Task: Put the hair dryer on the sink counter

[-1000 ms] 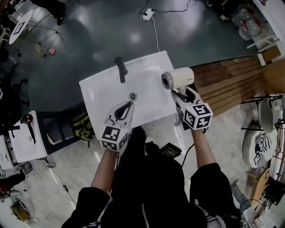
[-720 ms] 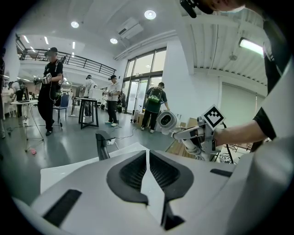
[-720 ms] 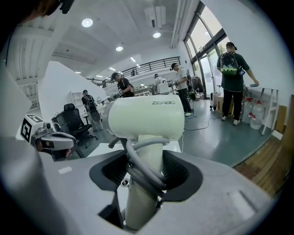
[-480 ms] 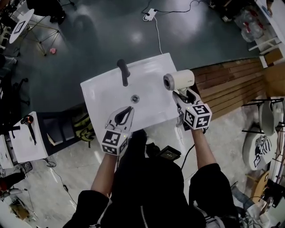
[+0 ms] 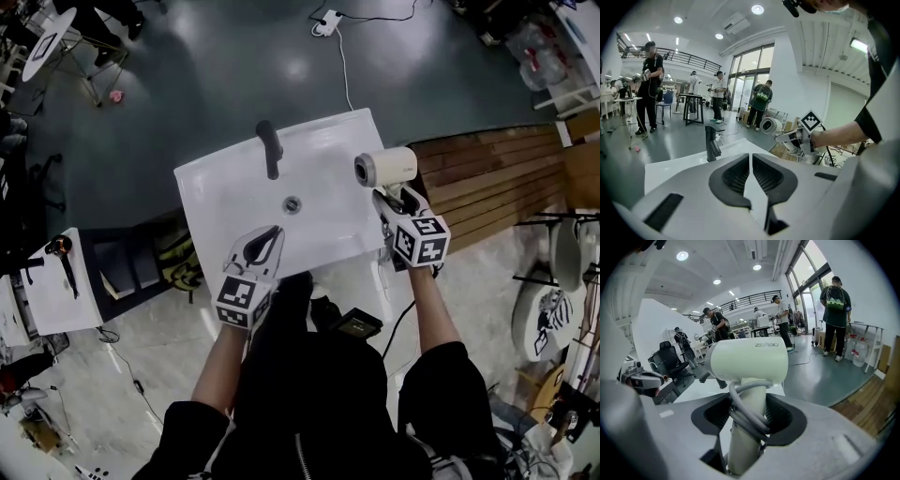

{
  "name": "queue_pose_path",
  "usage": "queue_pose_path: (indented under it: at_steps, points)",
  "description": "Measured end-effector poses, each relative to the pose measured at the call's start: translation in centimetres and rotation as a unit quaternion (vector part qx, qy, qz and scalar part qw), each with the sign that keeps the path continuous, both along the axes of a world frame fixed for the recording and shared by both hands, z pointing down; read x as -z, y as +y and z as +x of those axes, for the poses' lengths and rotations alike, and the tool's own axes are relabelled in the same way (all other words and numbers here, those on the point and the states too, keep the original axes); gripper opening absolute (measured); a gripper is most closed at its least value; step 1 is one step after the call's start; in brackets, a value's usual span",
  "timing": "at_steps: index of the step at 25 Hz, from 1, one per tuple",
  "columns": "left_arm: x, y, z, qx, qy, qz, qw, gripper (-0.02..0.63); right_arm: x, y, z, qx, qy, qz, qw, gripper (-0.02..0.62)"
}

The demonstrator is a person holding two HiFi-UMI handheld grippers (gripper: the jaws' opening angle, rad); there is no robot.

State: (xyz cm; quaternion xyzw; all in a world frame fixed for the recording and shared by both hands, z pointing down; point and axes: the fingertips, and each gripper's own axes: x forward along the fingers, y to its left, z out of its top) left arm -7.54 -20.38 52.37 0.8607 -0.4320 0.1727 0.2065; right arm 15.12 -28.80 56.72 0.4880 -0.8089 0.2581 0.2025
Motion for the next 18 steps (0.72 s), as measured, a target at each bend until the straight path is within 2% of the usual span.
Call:
queue_pose_path:
  at_steps: [7,18]
  points:
    - [-0.6,-0.6,-0.3,-0.001,0.005,0.003,1.0,0.031,-1.6,-1.4,0.1,-0.002,0.008,-0.013,1.0,0.216]
    - [-1.7,-1.0,-1.9,0.01,-0.007,-0.006,0.9999,0.031,-4.6,-3.3,0.4,-0.008,0.024,-0.033,0.999,0.216]
